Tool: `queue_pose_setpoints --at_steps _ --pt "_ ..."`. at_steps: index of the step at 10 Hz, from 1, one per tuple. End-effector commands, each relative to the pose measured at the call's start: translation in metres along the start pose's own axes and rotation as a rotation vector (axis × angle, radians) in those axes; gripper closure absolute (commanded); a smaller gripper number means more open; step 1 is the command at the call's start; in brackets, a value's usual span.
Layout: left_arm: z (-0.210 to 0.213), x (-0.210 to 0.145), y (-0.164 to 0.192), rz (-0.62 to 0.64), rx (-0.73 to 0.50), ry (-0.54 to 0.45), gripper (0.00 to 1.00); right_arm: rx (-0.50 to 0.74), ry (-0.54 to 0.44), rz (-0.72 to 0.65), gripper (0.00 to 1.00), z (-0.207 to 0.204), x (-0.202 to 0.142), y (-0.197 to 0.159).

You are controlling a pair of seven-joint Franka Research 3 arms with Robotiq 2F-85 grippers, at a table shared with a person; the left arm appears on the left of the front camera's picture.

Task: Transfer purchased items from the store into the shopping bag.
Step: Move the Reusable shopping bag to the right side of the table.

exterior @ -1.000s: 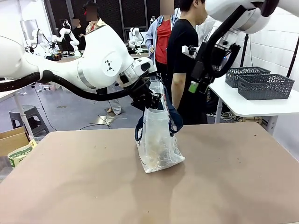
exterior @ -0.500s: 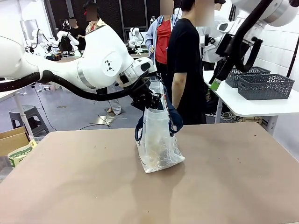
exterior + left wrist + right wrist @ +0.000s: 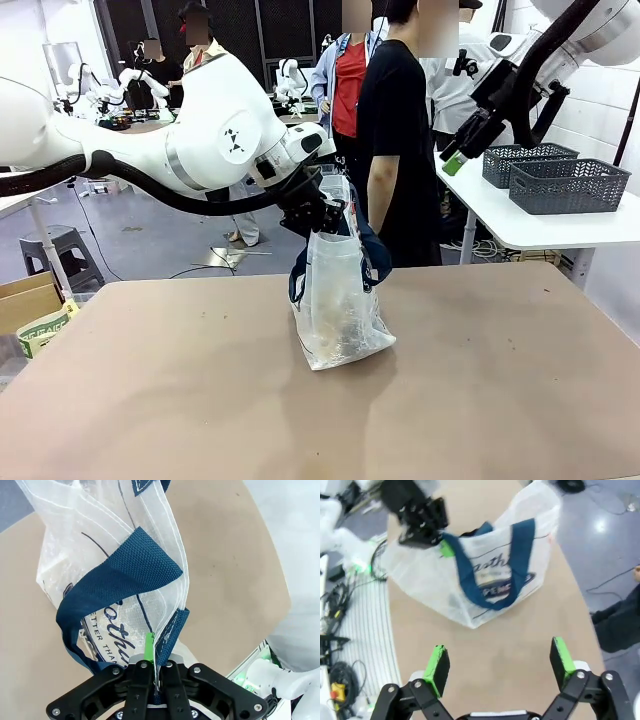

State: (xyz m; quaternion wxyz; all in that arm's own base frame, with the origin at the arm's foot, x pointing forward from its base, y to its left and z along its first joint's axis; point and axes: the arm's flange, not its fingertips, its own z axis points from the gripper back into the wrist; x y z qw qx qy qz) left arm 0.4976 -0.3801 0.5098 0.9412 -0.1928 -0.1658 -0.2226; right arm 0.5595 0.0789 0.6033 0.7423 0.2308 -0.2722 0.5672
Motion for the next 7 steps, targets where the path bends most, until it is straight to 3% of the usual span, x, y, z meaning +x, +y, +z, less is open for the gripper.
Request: queue_pose_setpoints --at_steps 1,6,7 --pt "0.001 -0.002 0.0 0.01 -0.007 -0.005 1.0 0.054 0.041 0.014 0.0 0.0 -0.001 0.006" --pt "0.0 0.0 0.0 0.0 0.0 0.0 1.0 0.054 0.041 0.014 0.0 0.0 -0.001 0.006" --pt "0.007 0.013 -0.004 -0.041 0.055 0.081 1.0 0.054 0.041 0.014 0.0 0.0 -0.001 0.006"
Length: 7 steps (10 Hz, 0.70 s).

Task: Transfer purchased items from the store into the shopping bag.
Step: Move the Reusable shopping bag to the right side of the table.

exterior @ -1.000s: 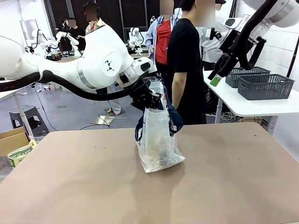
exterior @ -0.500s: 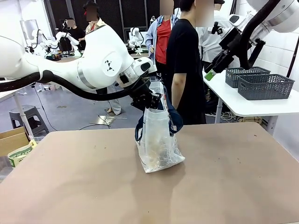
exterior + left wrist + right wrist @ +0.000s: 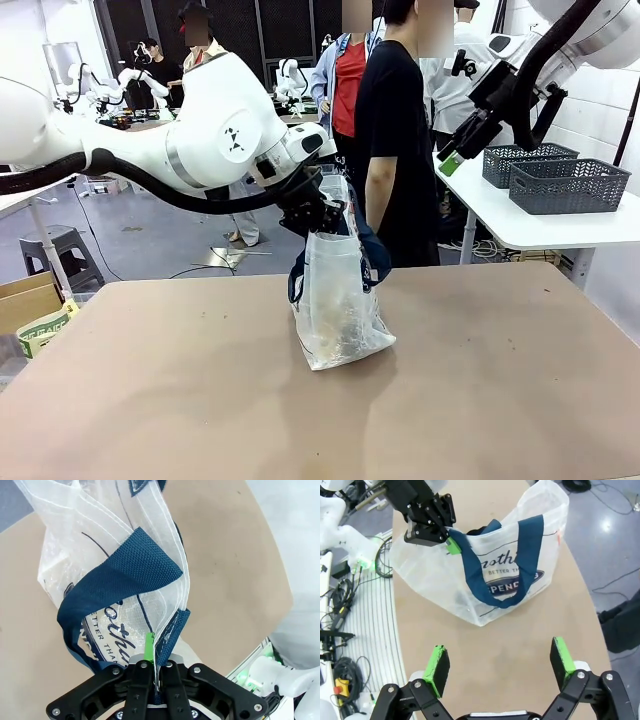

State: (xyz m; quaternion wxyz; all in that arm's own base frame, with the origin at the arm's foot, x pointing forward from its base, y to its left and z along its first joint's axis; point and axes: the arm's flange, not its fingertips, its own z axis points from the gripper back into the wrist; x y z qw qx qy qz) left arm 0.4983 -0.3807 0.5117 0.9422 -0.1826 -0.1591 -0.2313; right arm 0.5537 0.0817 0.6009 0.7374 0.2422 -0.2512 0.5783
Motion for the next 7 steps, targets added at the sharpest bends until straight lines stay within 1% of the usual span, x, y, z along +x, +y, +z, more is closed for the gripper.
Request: queue_pose_setpoints --at_steps 1,3,4,5,7 --pt "0.016 0.024 -0.007 -0.057 0.097 0.089 1.0 0.005 0.021 0.008 0.0 0.003 0.0 0.0" --pt "0.042 0.038 -0.006 -0.09 0.222 0.143 1.0 0.005 0.021 0.008 0.0 0.003 0.0 0.0" --pt "0.059 0.04 -0.001 -0.101 0.256 0.129 1.0 0.005 0.021 0.008 0.0 0.003 0.0 0.0" --pt "0.074 0.037 0.007 -0.095 0.295 0.16 1.0 0.005 0.021 0.008 0.0 0.003 0.0 0.0" --pt "0.103 0.015 0.027 -0.072 0.385 0.161 1.0 0.005 0.021 0.008 0.0 0.003 0.0 0.0"
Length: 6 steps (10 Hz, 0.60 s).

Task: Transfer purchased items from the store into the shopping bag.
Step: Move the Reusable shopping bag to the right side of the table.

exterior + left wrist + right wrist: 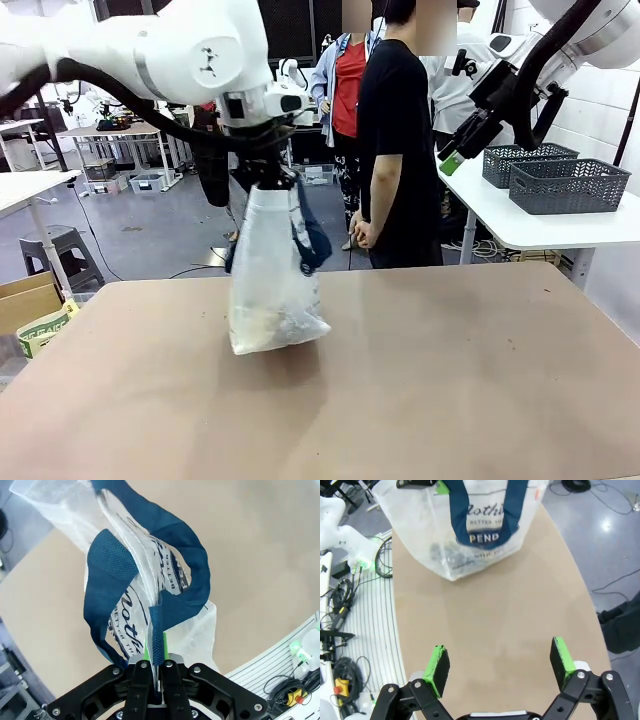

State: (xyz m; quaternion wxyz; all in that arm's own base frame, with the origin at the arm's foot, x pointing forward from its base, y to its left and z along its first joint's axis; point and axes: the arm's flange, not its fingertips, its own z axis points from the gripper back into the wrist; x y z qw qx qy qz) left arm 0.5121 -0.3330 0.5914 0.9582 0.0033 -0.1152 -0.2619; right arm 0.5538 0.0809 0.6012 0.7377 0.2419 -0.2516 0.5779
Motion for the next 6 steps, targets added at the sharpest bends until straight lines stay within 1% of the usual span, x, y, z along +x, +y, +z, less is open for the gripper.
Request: queue_pose_setpoints --at_steps 1,4,6 --pt "0.022 -0.028 0.019 0.059 0.101 -0.018 1.0 0.006 0.021 0.008 0.0 0.002 0.0 0.0" --pt "0.044 -0.073 0.054 0.14 0.163 0.016 1.0 0.006 0.021 0.008 0.0 0.002 0.0 0.0" --pt "0.05 -0.092 0.07 0.169 0.17 -0.004 1.0 0.006 0.021 0.008 0.0 0.002 0.0 0.0"
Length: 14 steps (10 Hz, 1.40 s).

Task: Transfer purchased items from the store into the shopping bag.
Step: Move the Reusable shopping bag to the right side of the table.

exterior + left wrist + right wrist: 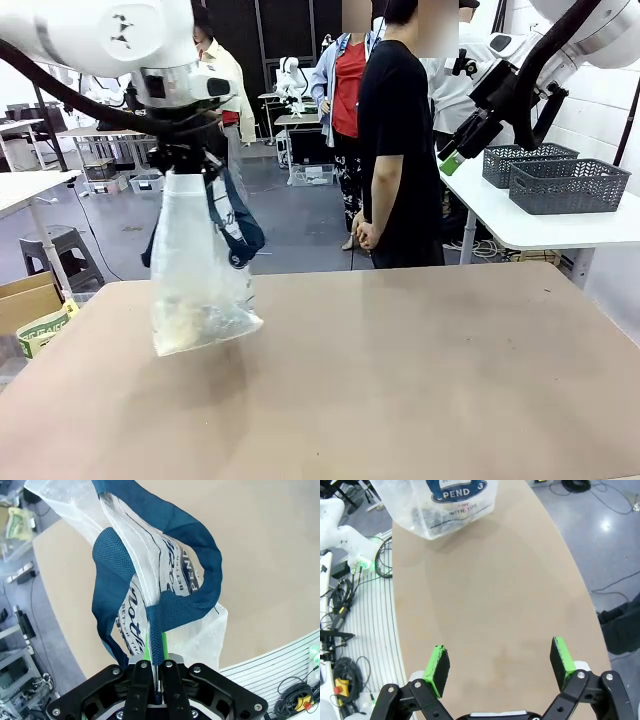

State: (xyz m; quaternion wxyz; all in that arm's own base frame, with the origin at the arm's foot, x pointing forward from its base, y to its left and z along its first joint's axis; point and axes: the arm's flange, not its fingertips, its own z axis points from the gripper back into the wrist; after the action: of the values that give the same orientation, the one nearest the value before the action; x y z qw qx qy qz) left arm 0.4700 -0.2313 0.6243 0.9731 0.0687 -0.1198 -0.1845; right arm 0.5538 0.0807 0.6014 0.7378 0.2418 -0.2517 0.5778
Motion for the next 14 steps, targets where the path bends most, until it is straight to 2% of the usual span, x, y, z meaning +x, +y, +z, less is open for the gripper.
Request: queue_pose_setpoints --at_steps 1,2,6,7,10,11,14 --pt "-0.004 -0.015 -0.003 0.03 -0.028 -0.027 1.0 0.006 0.021 0.008 0.0 0.002 0.0 0.0" --pt "0.0 0.0 0.0 0.0 0.0 0.0 1.0 0.006 0.021 0.008 0.0 0.002 0.0 0.0" --pt "0.0 0.0 0.0 0.0 0.0 0.0 1.0 0.006 0.021 0.008 0.0 0.002 0.0 0.0" --pt "-0.013 -0.005 -0.004 -0.004 -0.005 0.025 1.0 0.006 0.021 0.008 0.0 0.002 0.0 0.0" --pt "-0.006 -0.016 0.035 0.005 -0.034 -0.035 1.0 0.006 0.021 0.008 0.0 0.002 0.0 0.0" --pt "-0.006 -0.021 0.051 -0.018 -0.066 -0.083 1.0 0.006 0.021 0.008 0.0 0.002 0.0 0.0" --pt "-0.011 -0.043 0.097 -0.06 -0.103 -0.119 1.0 0.006 0.021 0.008 0.0 0.002 0.0 0.0"
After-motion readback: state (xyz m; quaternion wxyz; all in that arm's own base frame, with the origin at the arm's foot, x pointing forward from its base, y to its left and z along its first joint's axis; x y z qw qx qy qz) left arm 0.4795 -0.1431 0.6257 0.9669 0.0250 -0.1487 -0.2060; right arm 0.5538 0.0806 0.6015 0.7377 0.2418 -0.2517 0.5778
